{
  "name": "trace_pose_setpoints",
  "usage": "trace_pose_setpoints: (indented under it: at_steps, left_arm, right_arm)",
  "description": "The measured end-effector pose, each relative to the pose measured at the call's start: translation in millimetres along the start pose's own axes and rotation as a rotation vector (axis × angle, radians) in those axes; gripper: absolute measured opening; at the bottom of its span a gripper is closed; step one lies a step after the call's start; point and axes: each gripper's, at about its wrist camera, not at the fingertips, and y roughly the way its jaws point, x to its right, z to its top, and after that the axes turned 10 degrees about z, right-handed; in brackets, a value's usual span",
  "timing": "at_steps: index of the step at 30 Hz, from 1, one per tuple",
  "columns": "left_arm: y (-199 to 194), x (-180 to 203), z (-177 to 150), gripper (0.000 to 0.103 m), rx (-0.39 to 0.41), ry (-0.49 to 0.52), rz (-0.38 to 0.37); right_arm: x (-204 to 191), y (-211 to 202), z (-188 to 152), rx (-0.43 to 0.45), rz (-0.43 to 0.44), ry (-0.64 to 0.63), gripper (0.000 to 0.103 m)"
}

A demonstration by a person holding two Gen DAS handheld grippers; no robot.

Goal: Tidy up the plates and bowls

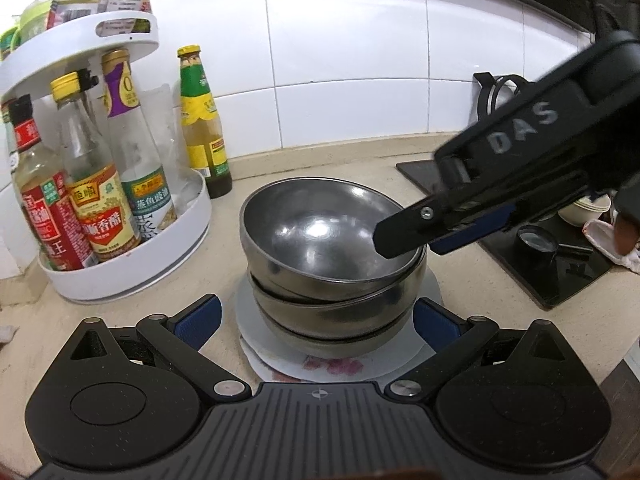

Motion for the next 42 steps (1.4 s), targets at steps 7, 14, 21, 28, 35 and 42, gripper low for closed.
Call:
trace_pose_setpoints:
  at_steps: [7, 14, 21, 28, 35, 42]
  left_arm:
    - [-10.6, -6.5, -2.9, 0.103, -0.014, -0.04, 0.005]
    - [-24.8, -17.6, -9.9, 0.103, -0.037, -0.124, 0.001]
    - [-34.9, -27.2, -24.5, 0.103, -0.073, -0.231, 0.014]
    - [-35.0, -28.8, -37.6, 0.103, -0.114, -0.276, 0.082]
    - [-34.7, -30.0, -41.0, 0.103, -0.127, -0.29, 0.111]
    - [-34.6, -30.4, -44.2, 0.103, -0.131, -0.295, 0.108]
  right_arm:
    - [-11.7, -15.9, -18.6, 0.007, 0.015, -0.042, 0.04]
    - [-13.4, -32.4, -44.0, 0.033, -0.024, -0.068, 0.041]
    - [-9.2, -37.5, -75.4, 0.069, -0.105, -0.086, 0.042]
    - [-14.1, -39.2, -91.3, 0.093, -0.112, -0.098, 0.042]
    - [-18.2, -32.3, -97.8, 0.082, -0.107, -0.103, 0.042]
    - [-24.3, -30.2, -99.2, 0.09, -0.096, -0.121, 0.042]
